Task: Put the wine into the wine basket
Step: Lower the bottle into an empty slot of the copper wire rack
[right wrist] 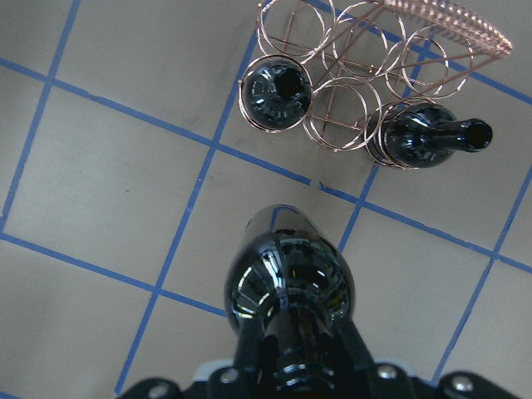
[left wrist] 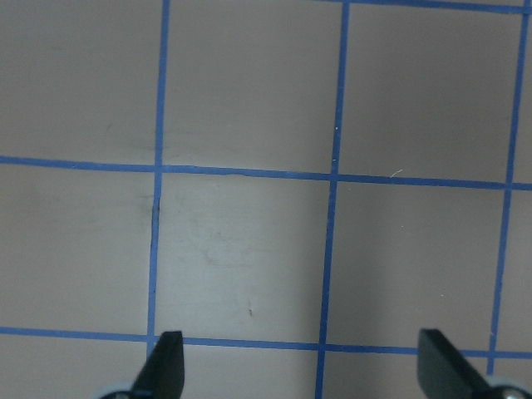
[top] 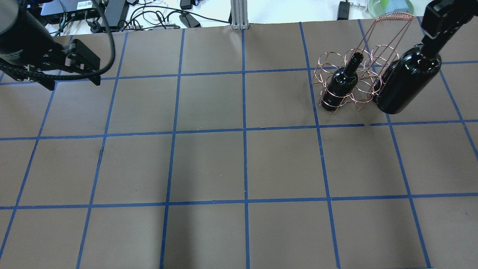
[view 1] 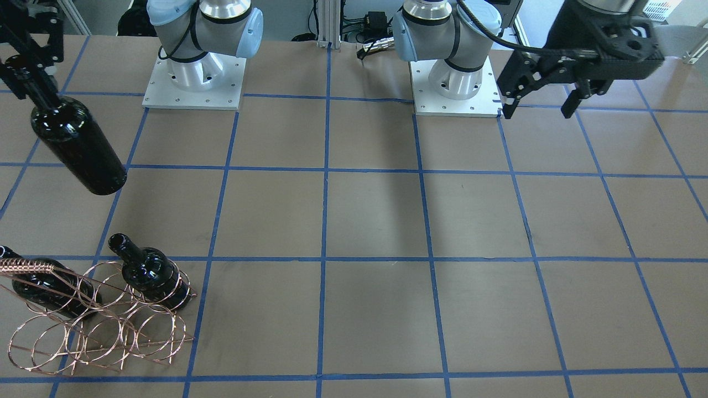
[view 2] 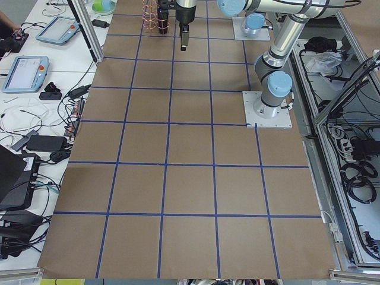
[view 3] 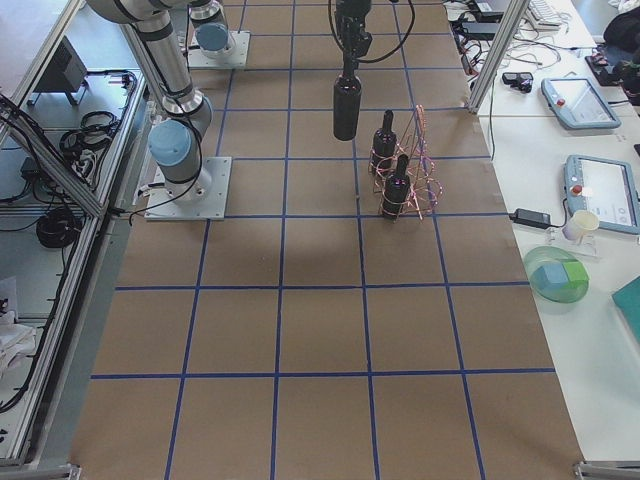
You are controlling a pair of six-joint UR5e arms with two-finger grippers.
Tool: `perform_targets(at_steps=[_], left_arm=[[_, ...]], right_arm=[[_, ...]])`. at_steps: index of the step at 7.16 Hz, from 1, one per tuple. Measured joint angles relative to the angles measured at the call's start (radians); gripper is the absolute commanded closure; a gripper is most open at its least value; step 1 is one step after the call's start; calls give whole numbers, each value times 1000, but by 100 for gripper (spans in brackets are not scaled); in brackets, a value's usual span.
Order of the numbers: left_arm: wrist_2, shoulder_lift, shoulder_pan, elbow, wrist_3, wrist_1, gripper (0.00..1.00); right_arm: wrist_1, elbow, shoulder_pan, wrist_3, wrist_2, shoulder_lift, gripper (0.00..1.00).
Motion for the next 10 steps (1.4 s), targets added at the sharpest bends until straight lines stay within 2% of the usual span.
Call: perform_targets(at_steps=[2,3,6,10], left_arm=[[32,-18,-109,5,-19,39,0],[40,-36,-125,18,-24,54,0],[43,-82,-137,60,-27,74,0],[48,-87,-139,40,-30,80,0]], right_arm=[[-15,-1,-55,-46,15,12,100],[-45,-1,-61,-52,28,32,100],[-146,-4,-61,-55,61,101,100],[-233,-4,-33,-38,65,173,100]])
